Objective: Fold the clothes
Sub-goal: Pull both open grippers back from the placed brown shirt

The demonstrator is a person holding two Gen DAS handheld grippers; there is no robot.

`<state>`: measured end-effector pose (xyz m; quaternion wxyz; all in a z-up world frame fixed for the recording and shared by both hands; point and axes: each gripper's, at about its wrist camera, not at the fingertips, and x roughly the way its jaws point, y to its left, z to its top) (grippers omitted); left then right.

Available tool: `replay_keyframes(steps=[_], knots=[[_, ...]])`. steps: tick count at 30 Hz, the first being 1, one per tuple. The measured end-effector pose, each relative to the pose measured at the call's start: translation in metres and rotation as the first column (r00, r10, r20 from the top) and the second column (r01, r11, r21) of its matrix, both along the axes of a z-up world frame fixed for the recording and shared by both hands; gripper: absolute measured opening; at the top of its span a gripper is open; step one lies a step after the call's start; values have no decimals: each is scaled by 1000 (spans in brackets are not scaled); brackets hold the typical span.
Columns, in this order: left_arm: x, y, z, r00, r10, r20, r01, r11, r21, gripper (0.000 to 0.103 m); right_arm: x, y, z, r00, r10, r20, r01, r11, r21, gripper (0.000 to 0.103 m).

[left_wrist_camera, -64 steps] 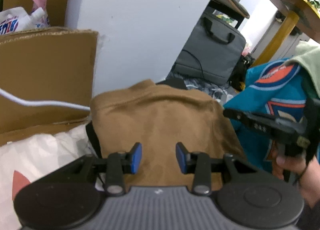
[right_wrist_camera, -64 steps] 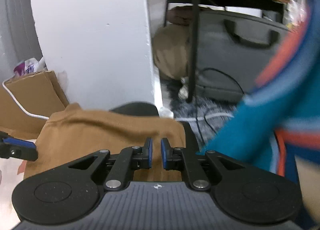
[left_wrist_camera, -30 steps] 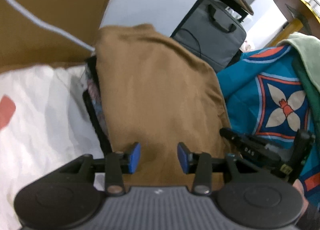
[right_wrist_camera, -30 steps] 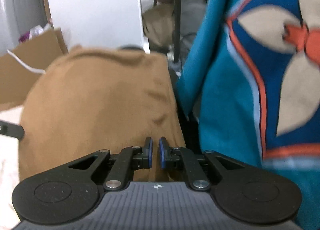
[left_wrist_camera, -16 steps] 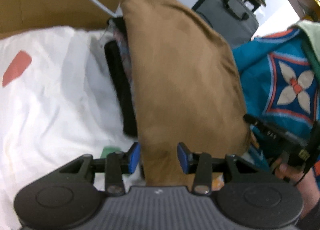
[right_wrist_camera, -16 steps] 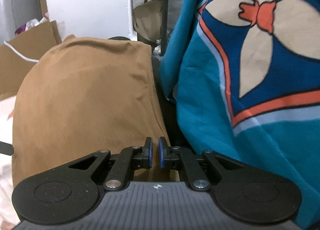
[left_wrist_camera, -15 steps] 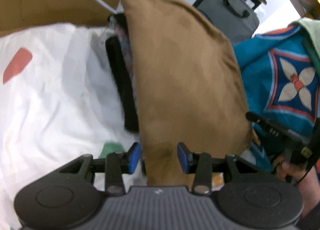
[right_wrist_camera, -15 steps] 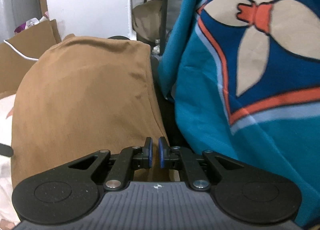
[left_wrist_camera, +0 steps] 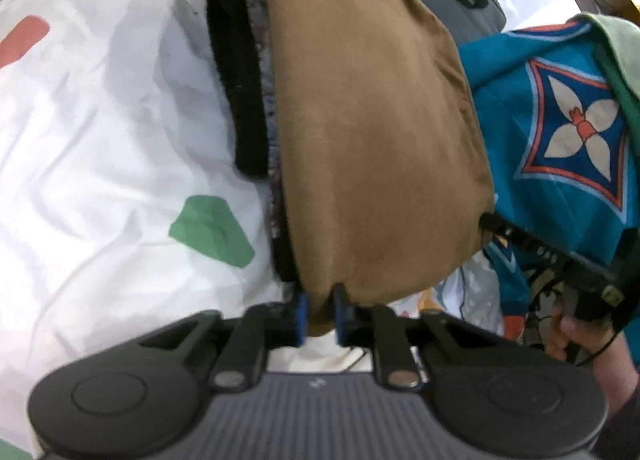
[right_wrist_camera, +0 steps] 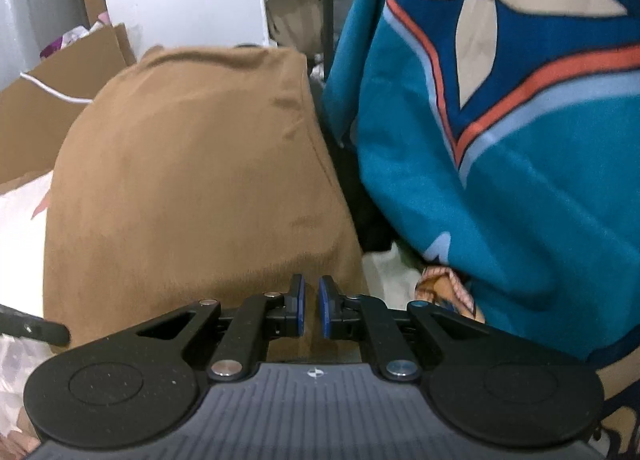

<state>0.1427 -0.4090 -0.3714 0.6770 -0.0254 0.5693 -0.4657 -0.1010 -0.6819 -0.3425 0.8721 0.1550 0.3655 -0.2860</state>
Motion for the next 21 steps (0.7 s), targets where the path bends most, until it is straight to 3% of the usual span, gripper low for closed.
replay_keyframes(steps=[6,10,13,15,16,17,18,19,20,21], knots=[[-1,8,8,1000,-20,0,20,1000,19,10,-2,-5,-16,998,-36,-52,37,999,8,13],[-3,20,13,999,8,-38,-4,996,93,4,-12,-6,-16,996,-78,-52,80,996,38,13],[-8,29,25,999,-3,-36,7,993,116,6,-19,-3,-8,995,-90,-29,92,994,52,13],[-9,35,36,999,-10,-31,14,992,128,12,-23,-1,-3,996,-93,-18,94,994,63,16],[-8,37,43,1000,-4,-28,8,990,140,17,-23,0,0,995,-93,-18,95,993,70,24],[-6,38,49,1000,2,-24,2,988,152,28,-22,0,3,995,-96,-17,97,992,79,33],[-5,39,55,1000,8,-20,-5,987,164,35,-20,1,5,995,-99,-13,99,991,91,49],[-3,40,62,1000,20,-10,-18,984,177,49,-19,2,8,995,-98,-6,98,990,102,57],[-2,42,72,1000,15,17,-18,981,193,61,-18,3,11,996,-94,-1,93,989,112,58],[-1,43,81,999,10,43,-19,978,209,63,-17,4,13,996,-85,-2,85,990,116,60]])
